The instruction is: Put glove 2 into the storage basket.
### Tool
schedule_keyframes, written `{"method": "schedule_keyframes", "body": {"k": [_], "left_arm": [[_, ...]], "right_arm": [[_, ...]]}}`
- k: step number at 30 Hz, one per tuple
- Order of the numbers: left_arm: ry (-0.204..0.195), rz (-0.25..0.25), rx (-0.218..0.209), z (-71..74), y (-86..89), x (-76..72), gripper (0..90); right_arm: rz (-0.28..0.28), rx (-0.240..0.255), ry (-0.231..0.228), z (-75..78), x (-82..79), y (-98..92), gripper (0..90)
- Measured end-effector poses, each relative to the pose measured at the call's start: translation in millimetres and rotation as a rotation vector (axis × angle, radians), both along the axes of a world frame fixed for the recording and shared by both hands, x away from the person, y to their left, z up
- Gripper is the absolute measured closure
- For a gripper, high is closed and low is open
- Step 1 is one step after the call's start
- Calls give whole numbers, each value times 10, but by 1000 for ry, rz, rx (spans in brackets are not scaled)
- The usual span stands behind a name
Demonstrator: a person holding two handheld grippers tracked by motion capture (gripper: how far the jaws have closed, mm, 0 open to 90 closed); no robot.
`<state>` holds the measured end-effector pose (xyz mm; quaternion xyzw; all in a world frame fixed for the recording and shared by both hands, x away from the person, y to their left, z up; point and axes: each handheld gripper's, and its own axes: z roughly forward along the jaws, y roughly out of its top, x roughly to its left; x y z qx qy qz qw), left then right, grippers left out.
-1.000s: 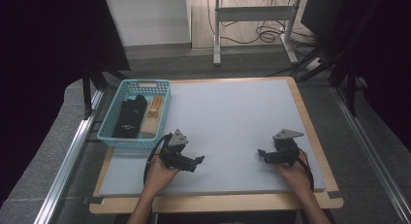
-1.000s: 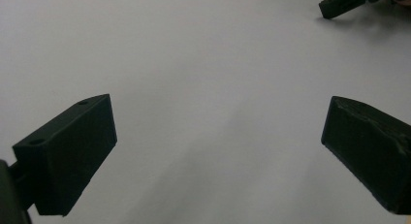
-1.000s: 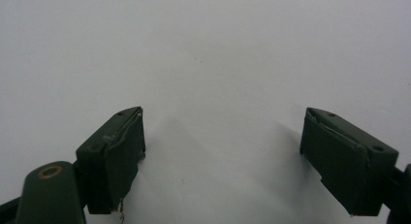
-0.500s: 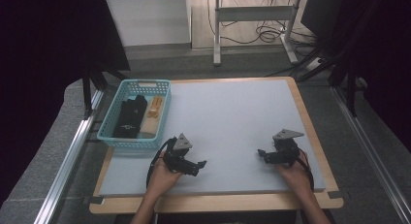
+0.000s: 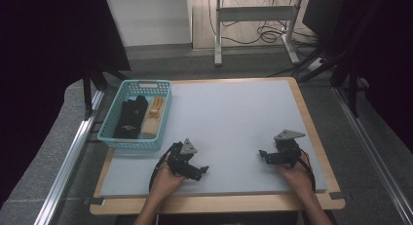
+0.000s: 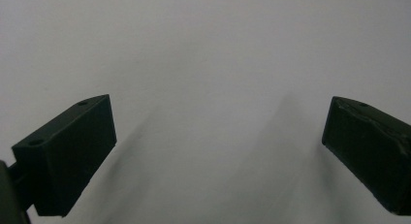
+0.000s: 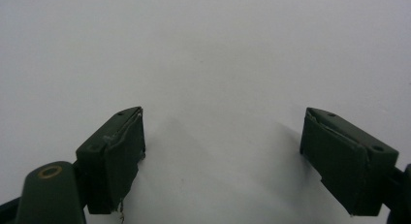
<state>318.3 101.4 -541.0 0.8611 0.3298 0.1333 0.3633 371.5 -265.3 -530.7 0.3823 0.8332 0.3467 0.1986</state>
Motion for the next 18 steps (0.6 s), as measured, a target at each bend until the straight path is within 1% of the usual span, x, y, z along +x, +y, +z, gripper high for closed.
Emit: {"method": "schedule_keyframes", "body": {"k": [3, 7, 9, 18], "left_arm": [[6, -3, 23, -44, -34, 6, 0], [20, -4, 17, -52, -33, 20, 0], [42, -2, 6, -56, -23, 38, 0], [39, 2, 14, -57, -31, 31, 0]], "right_arm": [[0, 0, 0, 0, 0, 0, 160], [0, 1, 1, 0, 1, -1, 160], [1, -1, 2, 1, 2, -2, 160], [0, 1, 4, -1, -1, -3, 160]]}}
